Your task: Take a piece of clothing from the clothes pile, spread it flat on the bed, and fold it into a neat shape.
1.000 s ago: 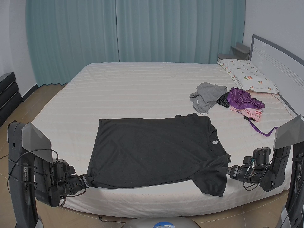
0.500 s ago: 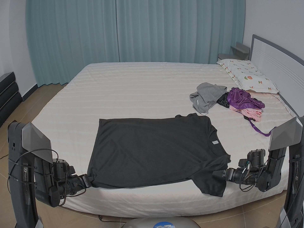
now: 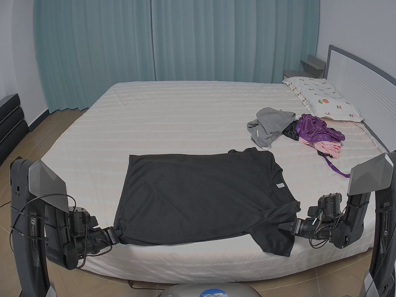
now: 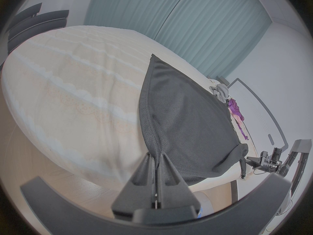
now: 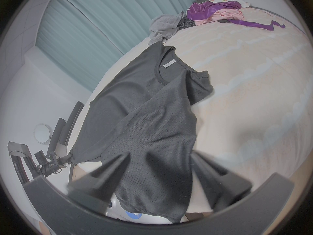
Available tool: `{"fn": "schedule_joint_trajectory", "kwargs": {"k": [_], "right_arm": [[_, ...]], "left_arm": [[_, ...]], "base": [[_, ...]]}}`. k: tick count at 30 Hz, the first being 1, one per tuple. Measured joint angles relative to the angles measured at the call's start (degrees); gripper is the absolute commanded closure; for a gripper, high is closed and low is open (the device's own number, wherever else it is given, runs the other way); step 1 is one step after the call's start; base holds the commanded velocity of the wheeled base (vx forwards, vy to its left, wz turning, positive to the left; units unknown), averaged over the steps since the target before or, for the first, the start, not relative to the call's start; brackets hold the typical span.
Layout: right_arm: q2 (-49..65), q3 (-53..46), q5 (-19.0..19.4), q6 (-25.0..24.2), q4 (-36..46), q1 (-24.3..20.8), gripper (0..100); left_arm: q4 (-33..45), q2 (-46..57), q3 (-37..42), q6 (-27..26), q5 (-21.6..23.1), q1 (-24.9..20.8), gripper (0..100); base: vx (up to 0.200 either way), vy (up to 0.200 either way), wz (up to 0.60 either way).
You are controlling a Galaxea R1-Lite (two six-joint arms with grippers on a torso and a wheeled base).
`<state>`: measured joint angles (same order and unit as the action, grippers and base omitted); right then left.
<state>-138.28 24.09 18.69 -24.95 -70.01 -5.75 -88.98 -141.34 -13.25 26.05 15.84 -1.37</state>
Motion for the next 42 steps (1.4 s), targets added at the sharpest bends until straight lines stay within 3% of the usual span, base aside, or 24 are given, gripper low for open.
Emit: {"fn": "schedule_joint_trajectory", "kwargs": {"k": [14, 21, 42], "right_arm": [[3.63, -5.71, -0.71, 1.28, -0.5, 2.17, 100], [7.5, -10.58, 2.79, 1.15, -0.49, 3.47, 100], [11.22, -21.88, 6.18, 5.19, -4.49, 5.05, 100]], "left_arm": [[0.0, 0.07, 0.02, 0.3, -0.02, 0.0, 100], [0.0, 1.15, 0.88, 0.16, -0.1, 0.18, 100], [0.0, 2.74, 5.16, -3.91, -0.38, 1.18, 100]], "base": [[0.0, 0.0, 0.0], [0.0, 0.0, 0.0], [0.0, 0.0, 0.0]]}}
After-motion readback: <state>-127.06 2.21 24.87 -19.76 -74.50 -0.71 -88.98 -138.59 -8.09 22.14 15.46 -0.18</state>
